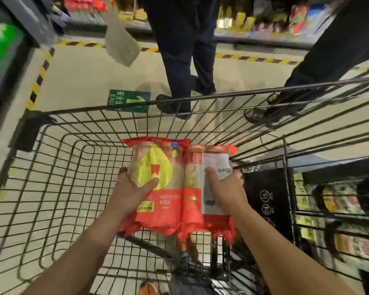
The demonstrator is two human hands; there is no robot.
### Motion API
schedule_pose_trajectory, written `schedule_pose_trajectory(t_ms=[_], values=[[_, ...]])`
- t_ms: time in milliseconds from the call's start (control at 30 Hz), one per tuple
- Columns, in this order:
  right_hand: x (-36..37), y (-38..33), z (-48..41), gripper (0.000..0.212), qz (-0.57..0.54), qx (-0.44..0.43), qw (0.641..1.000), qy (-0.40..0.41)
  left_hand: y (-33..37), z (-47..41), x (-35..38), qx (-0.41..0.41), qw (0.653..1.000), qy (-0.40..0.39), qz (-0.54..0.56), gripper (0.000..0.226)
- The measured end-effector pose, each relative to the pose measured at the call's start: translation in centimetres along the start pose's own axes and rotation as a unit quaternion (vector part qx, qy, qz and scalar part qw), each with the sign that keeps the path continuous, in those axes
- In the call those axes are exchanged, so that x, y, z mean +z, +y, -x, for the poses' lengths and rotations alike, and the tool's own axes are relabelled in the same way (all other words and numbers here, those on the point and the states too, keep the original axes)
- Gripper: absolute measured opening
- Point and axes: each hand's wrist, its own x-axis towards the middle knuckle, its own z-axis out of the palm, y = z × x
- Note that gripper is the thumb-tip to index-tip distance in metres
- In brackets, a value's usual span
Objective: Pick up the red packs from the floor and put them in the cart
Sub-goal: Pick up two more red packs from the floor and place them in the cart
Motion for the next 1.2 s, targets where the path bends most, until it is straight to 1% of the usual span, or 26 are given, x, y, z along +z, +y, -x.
schedule_pose_trajectory(t_ms=[67, 100, 133, 200, 233, 267, 333, 433, 500, 567, 667, 767, 867, 1033, 1100, 1200], values=[[-0.8, -0.7, 0.7, 0.104, 0.085, -0.021, 0.996, 0.013, -0.2, 0.8, -0.5, 0.023, 1.000, 0.015, -0.012, 0.072], [-1.4, -1.2, 1.4, 0.103, 0.120, -0.035, 0.992, 0.018, -0.4, 1.4, -1.0, 0.035, 0.999, 0.020, -0.023, 0.069], [-2.1, -1.7, 2.2, 0.101, 0.150, -0.053, 0.987, 0.019, -0.5, 2.4, -1.9, 0.043, 0.998, 0.021, -0.035, 0.074], [-3.4, -2.9, 4.5, 0.092, 0.186, -0.098, 0.978, 0.009, -0.7, 5.4, -4.1, 0.039, 0.997, 0.010, -0.064, 0.100], [-4.1, -3.7, 5.9, 0.086, 0.190, -0.120, 0.974, 0.001, -0.8, 7.0, -5.8, 0.032, 0.995, 0.008, -0.091, 0.109], [-4.7, -4.6, 7.6, 0.081, 0.188, -0.142, 0.972, -0.006, -1.0, 8.6, -7.7, 0.026, 0.993, -0.001, -0.118, 0.111], [-5.7, -6.8, 11.1, 0.075, 0.202, -0.200, 0.959, -0.017, -1.5, 11.9, -11.8, 0.013, 0.989, -0.007, -0.147, 0.105], [-6.0, -10.6, 17.4, 0.074, 0.288, -0.301, 0.908, -0.031, -1.9, 18.9, -17.9, 0.001, 0.988, 0.039, -0.149, 0.111], [-5.1, -12.6, 23.1, 0.075, 0.335, -0.367, 0.867, -0.029, -3.2, 24.2, -21.3, 0.006, 0.978, 0.105, -0.181, 0.103], [-3.7, -14.0, 29.6, 0.077, 0.387, -0.438, 0.811, -0.019, -5.4, 29.9, -24.2, 0.008, 0.962, 0.175, -0.207, 0.096], [-1.7, -14.6, 40.4, 0.076, 0.396, -0.540, 0.742, -0.012, -10.2, 40.1, -27.5, -0.009, 0.937, 0.269, -0.225, 0.087], [0.6, -13.7, 51.5, 0.080, 0.405, -0.628, 0.663, -0.036, -17.0, 51.3, -29.5, -0.061, 0.907, 0.345, -0.233, 0.082], [3.3, -11.1, 63.0, 0.082, 0.409, -0.699, 0.585, -0.056, -25.3, 62.5, -29.9, -0.140, 0.886, 0.389, -0.209, 0.082], [7.4, -4.0, 80.2, 0.078, 0.410, -0.786, 0.448, -0.117, -38.3, 77.3, -27.5, -0.273, 0.843, 0.442, -0.138, 0.069], [9.1, -0.8, 85.6, 0.077, 0.406, -0.810, 0.397, -0.147, -42.5, 81.7, -25.9, -0.323, 0.825, 0.454, -0.099, 0.070], [12.0, 3.8, 92.7, 0.079, 0.415, -0.837, 0.315, -0.168, -48.6, 87.2, -23.3, -0.373, 0.803, 0.464, -0.038, 0.082]])
